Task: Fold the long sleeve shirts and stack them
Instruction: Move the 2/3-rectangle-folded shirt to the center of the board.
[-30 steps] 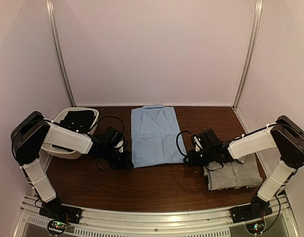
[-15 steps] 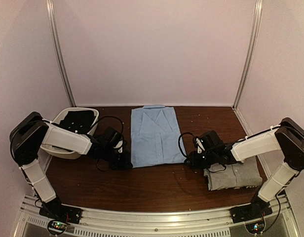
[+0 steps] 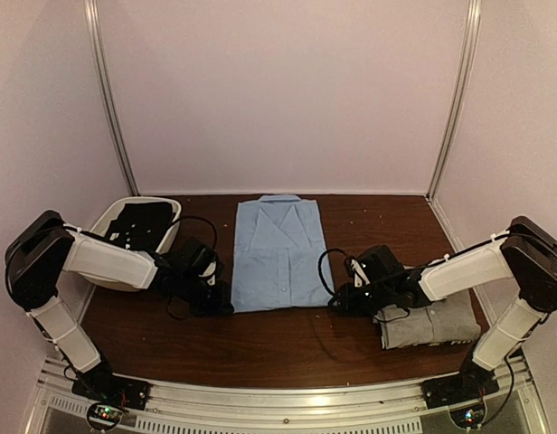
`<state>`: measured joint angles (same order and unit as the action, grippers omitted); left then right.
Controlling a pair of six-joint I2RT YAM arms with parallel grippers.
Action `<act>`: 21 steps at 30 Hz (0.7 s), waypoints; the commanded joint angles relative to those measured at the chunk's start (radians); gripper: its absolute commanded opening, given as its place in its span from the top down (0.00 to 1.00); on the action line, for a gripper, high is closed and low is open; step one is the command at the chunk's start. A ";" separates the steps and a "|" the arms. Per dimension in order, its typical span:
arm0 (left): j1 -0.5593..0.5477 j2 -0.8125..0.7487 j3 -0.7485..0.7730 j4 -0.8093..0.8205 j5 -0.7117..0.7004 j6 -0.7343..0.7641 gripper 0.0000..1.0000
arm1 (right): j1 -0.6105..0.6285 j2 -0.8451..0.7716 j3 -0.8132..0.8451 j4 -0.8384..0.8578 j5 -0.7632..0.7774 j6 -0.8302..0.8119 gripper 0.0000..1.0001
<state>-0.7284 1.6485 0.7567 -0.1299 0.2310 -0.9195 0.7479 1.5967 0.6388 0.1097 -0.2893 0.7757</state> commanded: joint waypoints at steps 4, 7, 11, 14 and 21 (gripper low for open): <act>-0.004 -0.022 -0.025 -0.025 -0.012 0.001 1.00 | 0.018 0.011 -0.010 0.022 0.011 0.029 0.67; -0.005 -0.022 -0.025 -0.025 -0.012 0.001 1.00 | 0.020 0.017 -0.010 0.028 0.012 0.031 0.67; -0.005 -0.021 -0.025 -0.026 -0.014 0.003 1.00 | 0.019 0.025 -0.008 0.037 0.022 0.033 0.68; -0.005 -0.022 -0.025 -0.027 -0.015 0.002 1.00 | 0.020 0.035 -0.007 0.046 0.021 0.034 0.69; -0.005 -0.016 -0.022 -0.031 -0.016 0.003 1.00 | 0.020 0.048 -0.011 0.062 0.031 0.040 0.72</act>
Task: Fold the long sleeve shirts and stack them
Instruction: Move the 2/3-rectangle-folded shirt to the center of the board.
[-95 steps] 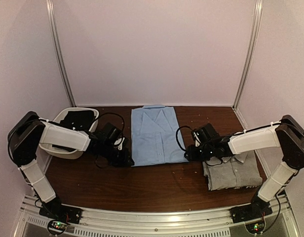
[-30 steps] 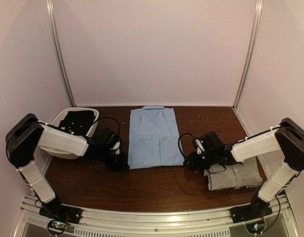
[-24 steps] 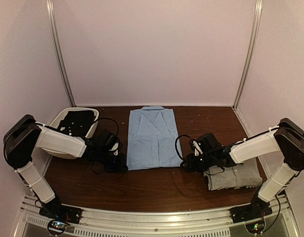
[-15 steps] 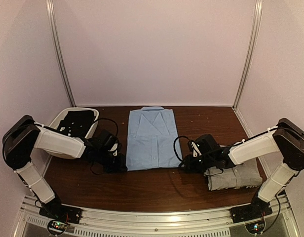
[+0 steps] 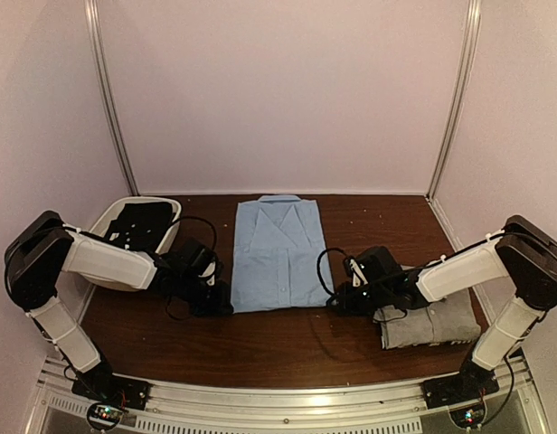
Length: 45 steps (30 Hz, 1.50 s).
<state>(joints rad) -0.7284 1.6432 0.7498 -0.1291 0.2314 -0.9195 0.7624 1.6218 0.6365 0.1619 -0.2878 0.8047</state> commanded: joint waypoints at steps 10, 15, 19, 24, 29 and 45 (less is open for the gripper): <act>-0.004 -0.006 -0.013 -0.046 -0.023 0.006 1.00 | 0.002 0.011 -0.021 0.025 0.046 0.023 0.72; -0.005 -0.004 -0.013 -0.049 -0.025 0.004 1.00 | -0.010 0.002 -0.042 0.048 0.036 0.036 0.72; -0.005 -0.003 -0.014 -0.049 -0.025 0.004 1.00 | -0.011 0.006 -0.044 0.061 0.023 0.034 0.72; -0.005 0.000 -0.009 -0.052 -0.027 0.005 1.00 | -0.012 0.004 -0.047 0.068 0.024 0.036 0.75; -0.004 -0.004 -0.006 -0.056 -0.024 0.009 1.00 | -0.012 -0.001 -0.045 0.062 0.027 0.021 0.86; -0.081 -0.202 -0.089 -0.121 -0.079 -0.029 1.00 | 0.106 -0.202 -0.080 -0.028 0.098 0.007 1.00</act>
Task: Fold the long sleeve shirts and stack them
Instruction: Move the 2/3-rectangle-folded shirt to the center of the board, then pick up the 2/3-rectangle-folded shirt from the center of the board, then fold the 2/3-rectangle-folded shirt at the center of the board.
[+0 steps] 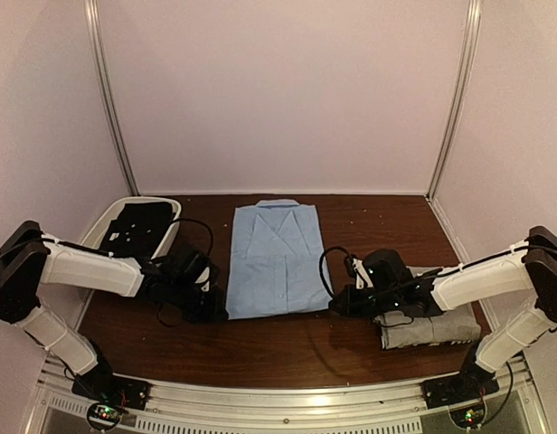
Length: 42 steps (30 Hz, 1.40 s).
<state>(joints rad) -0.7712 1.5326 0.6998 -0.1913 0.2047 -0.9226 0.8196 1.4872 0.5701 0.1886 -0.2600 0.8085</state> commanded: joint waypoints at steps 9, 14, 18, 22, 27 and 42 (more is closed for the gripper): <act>-0.229 -0.386 -0.101 -0.212 -0.231 -0.158 1.00 | 0.244 -0.312 -0.072 -0.172 0.229 0.106 1.00; -0.316 -0.465 -0.039 -0.324 -0.289 -0.196 1.00 | 0.350 -0.397 -0.030 -0.274 0.315 0.145 1.00; -0.319 -0.470 0.096 -0.412 -0.355 -0.167 1.00 | 0.355 -0.409 0.074 -0.342 0.368 0.119 1.00; -0.180 -0.374 0.279 -0.451 -0.331 0.001 1.00 | 0.207 -0.340 0.198 -0.382 0.311 0.038 1.00; 0.131 -0.111 0.478 -0.304 -0.067 0.242 1.00 | -0.069 -0.117 0.372 -0.305 0.138 -0.097 1.00; 0.409 0.919 1.283 -0.205 0.148 0.314 1.00 | -0.436 0.812 1.103 -0.231 -0.197 -0.214 1.00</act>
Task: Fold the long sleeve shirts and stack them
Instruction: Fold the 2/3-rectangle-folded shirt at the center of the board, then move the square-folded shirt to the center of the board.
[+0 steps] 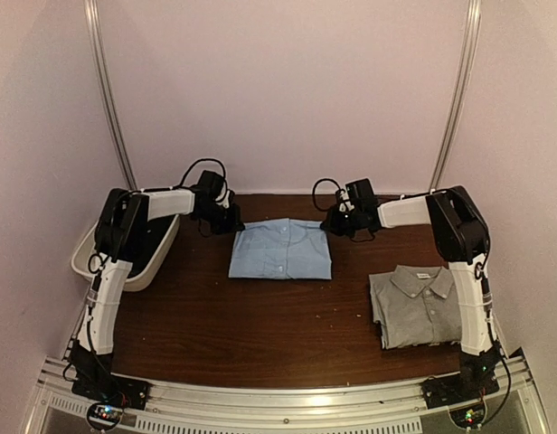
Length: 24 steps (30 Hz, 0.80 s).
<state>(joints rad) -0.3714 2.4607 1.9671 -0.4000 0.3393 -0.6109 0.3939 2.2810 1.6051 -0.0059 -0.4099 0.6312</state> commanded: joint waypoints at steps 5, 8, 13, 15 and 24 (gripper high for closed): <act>0.005 -0.126 -0.248 0.148 0.048 -0.041 1.00 | -0.004 -0.039 -0.072 -0.025 -0.030 -0.044 1.00; -0.013 -0.230 -0.404 0.211 0.050 -0.055 1.00 | 0.000 -0.149 -0.244 0.002 0.005 -0.041 1.00; -0.053 -0.438 -0.625 0.274 0.003 -0.079 1.00 | 0.034 -0.360 -0.494 0.066 0.059 -0.027 1.00; -0.064 -0.517 -0.702 0.289 -0.010 -0.093 1.00 | 0.059 -0.425 -0.555 0.063 0.078 -0.027 1.00; -0.062 -0.657 -0.890 0.246 -0.149 -0.103 1.00 | 0.129 -0.555 -0.610 0.051 0.150 -0.011 1.00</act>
<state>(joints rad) -0.4667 1.7981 1.1179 -0.1280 0.3523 -0.7055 0.5323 1.7496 0.9958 0.0654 -0.3714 0.6136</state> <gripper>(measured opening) 0.007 0.019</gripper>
